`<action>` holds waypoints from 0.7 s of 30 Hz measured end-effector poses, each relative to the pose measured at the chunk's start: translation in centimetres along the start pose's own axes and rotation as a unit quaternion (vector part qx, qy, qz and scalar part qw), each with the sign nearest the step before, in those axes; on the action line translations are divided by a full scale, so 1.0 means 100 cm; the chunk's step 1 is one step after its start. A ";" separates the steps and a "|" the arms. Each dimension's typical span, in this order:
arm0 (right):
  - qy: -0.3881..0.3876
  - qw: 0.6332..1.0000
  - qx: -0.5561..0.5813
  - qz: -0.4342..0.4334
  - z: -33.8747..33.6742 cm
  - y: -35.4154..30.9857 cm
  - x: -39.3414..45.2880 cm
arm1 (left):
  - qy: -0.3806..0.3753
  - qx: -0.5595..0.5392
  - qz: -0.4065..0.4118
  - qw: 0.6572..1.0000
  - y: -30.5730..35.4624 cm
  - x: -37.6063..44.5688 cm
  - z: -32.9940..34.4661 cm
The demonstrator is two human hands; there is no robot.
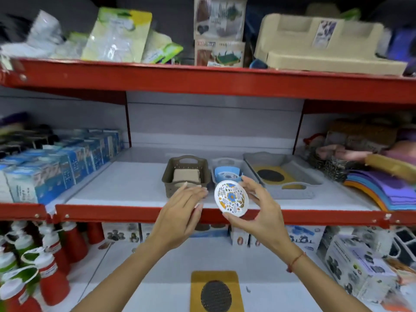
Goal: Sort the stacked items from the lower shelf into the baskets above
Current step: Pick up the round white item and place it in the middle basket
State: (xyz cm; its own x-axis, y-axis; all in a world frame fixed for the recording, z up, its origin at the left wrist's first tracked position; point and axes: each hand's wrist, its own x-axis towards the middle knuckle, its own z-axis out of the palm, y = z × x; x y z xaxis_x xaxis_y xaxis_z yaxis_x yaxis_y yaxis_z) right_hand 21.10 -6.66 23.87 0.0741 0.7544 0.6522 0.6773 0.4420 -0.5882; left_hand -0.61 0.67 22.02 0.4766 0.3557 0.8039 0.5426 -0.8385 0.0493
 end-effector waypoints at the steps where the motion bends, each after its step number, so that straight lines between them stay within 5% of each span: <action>1: -0.001 1.000 -0.004 0.000 -0.004 0.001 0.011 | 0.000 0.009 0.004 1.000 -0.003 0.011 0.000; 11: -0.024 0.994 -0.104 0.034 -0.013 0.037 0.107 | -0.072 0.136 -0.015 0.988 -0.038 0.074 0.031; 21: -0.187 0.961 -0.173 0.110 0.011 0.074 0.156 | -0.058 0.138 0.027 0.988 -0.049 0.075 0.056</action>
State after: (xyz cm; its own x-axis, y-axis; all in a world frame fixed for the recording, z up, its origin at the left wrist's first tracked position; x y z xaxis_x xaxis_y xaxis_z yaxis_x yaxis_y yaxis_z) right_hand 26.51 8.94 29.19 0.0185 0.9611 0.2757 0.8827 0.1138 -0.4560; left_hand 4.21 9.74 24.54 0.5776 0.3710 0.7271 0.6742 -0.7191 -0.1686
